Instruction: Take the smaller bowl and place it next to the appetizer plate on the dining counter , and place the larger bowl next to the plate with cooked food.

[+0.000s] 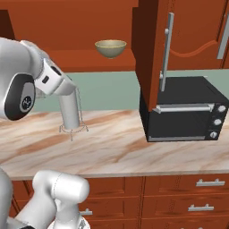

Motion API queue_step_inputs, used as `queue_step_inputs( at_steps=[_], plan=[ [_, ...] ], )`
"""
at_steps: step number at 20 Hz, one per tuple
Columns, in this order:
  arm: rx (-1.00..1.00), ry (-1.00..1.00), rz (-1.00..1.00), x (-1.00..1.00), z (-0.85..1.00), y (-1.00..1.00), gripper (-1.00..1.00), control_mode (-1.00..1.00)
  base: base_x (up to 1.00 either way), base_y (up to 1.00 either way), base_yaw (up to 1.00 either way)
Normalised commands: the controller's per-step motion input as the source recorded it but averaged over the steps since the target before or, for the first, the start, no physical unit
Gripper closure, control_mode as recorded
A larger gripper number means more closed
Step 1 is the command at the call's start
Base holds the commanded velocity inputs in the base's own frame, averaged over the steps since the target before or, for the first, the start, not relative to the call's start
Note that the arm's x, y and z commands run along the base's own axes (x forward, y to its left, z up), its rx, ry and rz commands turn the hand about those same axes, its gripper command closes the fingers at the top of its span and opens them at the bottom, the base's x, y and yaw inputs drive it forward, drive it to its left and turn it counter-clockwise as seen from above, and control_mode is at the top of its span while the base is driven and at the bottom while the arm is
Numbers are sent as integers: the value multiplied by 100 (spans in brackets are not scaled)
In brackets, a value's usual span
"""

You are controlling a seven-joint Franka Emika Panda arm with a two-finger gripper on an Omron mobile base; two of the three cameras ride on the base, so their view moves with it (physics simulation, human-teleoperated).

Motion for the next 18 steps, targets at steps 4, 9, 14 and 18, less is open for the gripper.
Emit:
queue_step_inputs(
  at_steps=[4,9,14,18],
  plan=[
    [6,4,0,30,1,-6,-100,-100,0,0,0],
    [4,8,0,42,0,-13,-100,-100,0,0,0],
    [0,4,0,53,0,-6,-100,-100,0,0,0],
    [0,0,0,53,0,0,-100,-100,0,0,0]
  ],
)
